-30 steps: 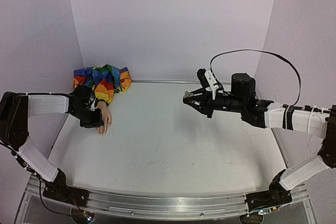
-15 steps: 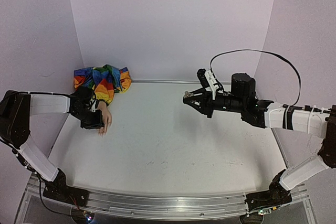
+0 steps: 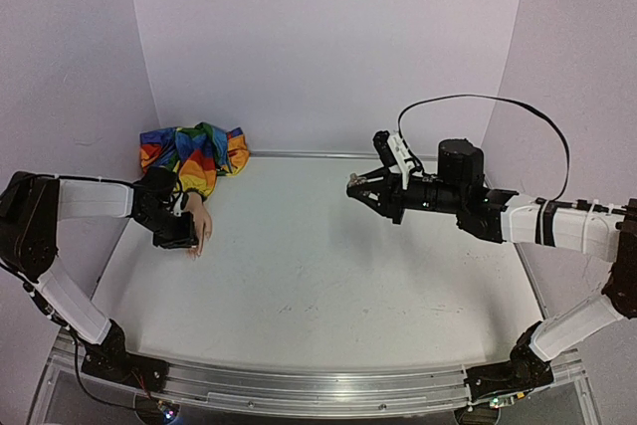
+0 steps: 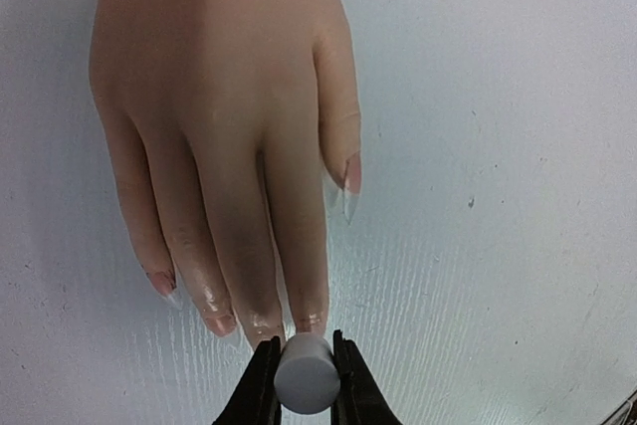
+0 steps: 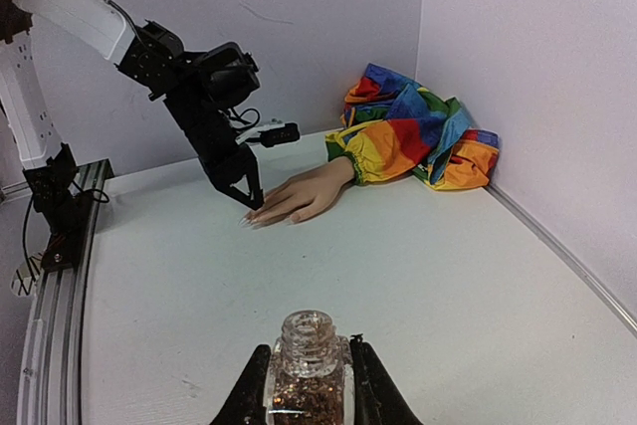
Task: Paint the nails
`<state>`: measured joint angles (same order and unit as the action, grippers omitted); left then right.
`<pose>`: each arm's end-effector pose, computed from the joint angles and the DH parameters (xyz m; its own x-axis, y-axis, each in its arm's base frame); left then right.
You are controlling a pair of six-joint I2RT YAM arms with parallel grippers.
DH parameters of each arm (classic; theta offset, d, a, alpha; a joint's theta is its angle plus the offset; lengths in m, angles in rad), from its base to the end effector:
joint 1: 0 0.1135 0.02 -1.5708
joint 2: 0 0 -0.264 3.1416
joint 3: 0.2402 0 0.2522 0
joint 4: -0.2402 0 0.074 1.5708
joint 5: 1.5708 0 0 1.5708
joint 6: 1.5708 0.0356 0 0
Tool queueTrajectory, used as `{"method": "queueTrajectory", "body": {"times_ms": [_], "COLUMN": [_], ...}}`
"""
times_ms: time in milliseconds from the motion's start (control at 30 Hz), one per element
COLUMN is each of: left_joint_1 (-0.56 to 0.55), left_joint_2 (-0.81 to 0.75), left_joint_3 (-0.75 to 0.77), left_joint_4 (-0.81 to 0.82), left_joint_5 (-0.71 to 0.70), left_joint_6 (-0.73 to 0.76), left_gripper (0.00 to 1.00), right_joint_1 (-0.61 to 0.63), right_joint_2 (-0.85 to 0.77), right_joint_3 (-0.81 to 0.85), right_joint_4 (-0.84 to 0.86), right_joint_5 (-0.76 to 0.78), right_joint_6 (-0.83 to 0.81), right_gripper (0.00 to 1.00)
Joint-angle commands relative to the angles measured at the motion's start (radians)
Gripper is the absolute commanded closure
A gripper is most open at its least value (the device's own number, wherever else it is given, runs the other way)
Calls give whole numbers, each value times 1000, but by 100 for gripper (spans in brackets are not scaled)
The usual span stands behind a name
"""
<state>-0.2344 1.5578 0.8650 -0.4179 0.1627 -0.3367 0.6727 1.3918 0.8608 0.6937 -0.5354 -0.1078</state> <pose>0.2825 -0.0734 0.1694 -0.9214 -0.1151 -0.3712 -0.0056 0.9589 -0.2837 0.2373 0.2123 0.3179 0.2260 0.0617 -0.9722 -0.9106 0.3678 -0.1883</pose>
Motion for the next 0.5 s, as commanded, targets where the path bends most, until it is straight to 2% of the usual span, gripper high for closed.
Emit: {"method": "queueTrajectory", "body": {"times_ms": [0,267,467], "left_joint_1": [6,6,8], "left_joint_2": [-54,-137,-85], "left_joint_3": [-19,-7,52], "left_joint_4": [17,-16,-10], "left_joint_5": [18,18,-13], "left_joint_6": [5,2,14], "left_gripper": [100,100,100], "right_joint_1": [-4,-4,-4], "right_joint_2": [-3,-1,0], "right_joint_3": [28,25,25], "right_joint_4": [47,47,47], "right_joint_5": [-34,-38,-42], "right_joint_6": [6,7,7], "right_gripper": [100,100,100]}}
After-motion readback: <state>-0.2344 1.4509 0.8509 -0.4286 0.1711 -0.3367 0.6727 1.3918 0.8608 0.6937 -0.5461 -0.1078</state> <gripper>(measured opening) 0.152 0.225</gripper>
